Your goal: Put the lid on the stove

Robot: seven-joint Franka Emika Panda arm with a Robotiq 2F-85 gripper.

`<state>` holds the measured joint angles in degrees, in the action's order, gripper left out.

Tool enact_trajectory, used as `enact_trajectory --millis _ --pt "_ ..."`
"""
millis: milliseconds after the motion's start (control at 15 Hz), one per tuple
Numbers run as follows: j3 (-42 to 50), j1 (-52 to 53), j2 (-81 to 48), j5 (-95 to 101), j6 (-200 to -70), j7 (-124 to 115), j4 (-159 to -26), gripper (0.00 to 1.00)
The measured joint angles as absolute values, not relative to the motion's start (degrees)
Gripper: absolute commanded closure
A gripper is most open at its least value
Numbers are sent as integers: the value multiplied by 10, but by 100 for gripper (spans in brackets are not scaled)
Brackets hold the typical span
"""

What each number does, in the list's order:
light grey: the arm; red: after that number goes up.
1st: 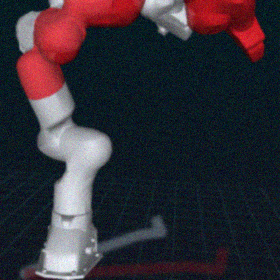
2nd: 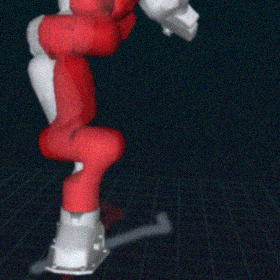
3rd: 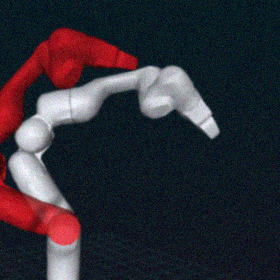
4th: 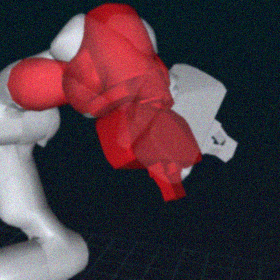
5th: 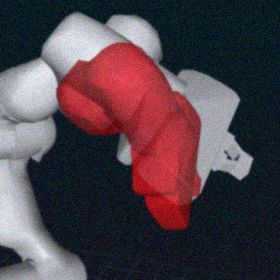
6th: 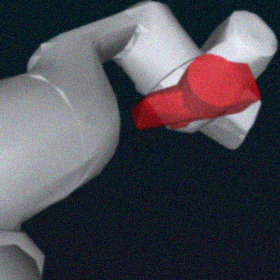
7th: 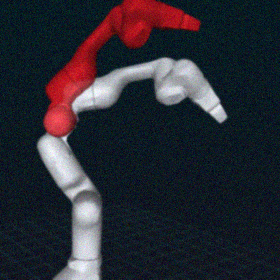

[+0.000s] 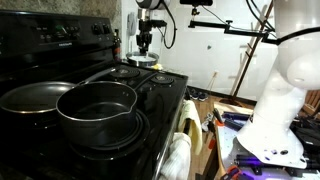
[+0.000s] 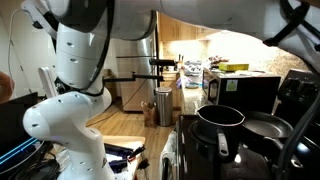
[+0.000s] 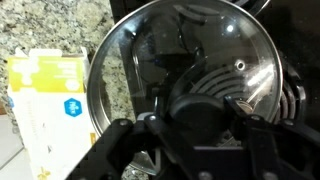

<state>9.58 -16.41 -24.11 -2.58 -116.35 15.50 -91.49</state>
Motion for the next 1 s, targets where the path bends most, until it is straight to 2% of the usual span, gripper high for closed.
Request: enact_trajectory --millis 1000 --pt "104 -165 -229 -26 -1163 155 -1006 66"
